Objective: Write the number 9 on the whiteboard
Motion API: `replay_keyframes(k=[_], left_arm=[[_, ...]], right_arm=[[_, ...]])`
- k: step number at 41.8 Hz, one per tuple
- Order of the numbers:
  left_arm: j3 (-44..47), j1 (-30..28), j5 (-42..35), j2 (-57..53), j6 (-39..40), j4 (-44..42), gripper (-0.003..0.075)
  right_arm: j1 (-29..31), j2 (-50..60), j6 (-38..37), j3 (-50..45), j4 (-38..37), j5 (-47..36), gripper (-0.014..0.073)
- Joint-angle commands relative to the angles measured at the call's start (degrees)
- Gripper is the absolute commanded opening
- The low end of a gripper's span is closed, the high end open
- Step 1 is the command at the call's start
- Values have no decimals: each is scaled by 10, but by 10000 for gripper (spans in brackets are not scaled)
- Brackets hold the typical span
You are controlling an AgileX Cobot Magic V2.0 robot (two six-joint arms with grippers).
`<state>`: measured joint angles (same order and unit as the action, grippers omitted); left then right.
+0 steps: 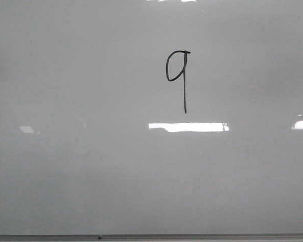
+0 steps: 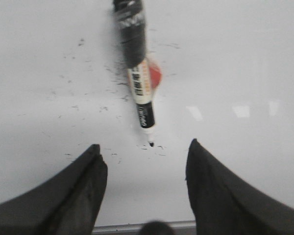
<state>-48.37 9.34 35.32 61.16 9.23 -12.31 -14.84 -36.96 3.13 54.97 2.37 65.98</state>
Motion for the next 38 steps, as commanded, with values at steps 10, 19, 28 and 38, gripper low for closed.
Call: replay_keyframes(k=[10, 19, 28, 38], left_arm=[[-20, 174, 99, -213, -45, 74, 368], [-19, 207, 95, -235, -45, 77, 368], [-19, 207, 95, -235, -45, 77, 272], [-19, 207, 95, -235, -45, 77, 54]], right_arm=[[3, 124, -3, -53, -30, -30, 600], [3, 137, -3, -57, -30, -30, 598], [3, 137, -3, -57, -30, -26, 323], [3, 137, -3, -57, -30, -26, -73]])
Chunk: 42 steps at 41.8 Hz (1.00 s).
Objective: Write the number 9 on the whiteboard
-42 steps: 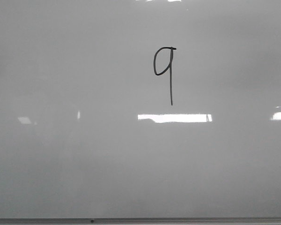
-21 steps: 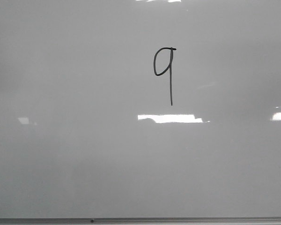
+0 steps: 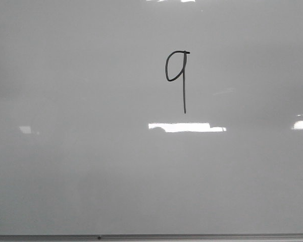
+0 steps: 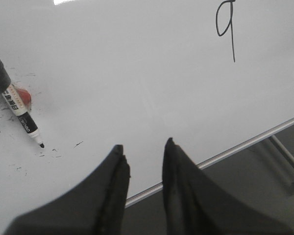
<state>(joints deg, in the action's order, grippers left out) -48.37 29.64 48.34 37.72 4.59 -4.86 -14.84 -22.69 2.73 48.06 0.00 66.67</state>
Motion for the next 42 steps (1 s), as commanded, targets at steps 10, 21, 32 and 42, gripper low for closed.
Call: replay_keyframes(k=[10, 21, 32, 42], left_arm=[[-19, 4, -35, 0, 1, 2, -19], [-19, 4, -35, 0, 1, 2, -19], [-19, 4, -37, 0, 1, 2, -19], [74, -65, -162, -67, 1, -30, -19]], right_arm=[[3, -6, 1, 12, -6, -31, -79], [3, -6, 1, 12, -6, -31, -79], [3, -6, 1, 12, -6, -31, -79], [3, -6, 1, 12, -6, -32, -79]])
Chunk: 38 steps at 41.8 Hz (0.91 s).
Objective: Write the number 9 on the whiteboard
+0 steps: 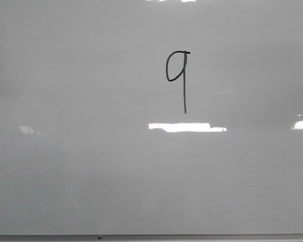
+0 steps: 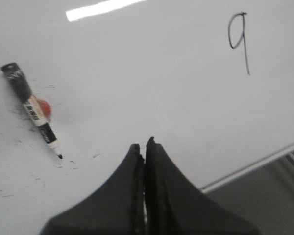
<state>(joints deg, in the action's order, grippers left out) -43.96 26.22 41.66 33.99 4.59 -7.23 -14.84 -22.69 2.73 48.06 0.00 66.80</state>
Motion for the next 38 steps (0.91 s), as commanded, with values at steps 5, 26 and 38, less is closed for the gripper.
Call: replay_keyframes(k=[5, 26, 38], left_arm=[[124, -85, -199, -92, 1, 8, -19], [430, -234, -421, -352, 1, 52, -19], [445, -239, -456, -354, 1, 41, -19]], right_arm=[[3, -6, 1, 12, -6, -33, -79], [3, -6, 1, 12, -6, -33, -79], [3, -6, 1, 12, -6, -33, -79]])
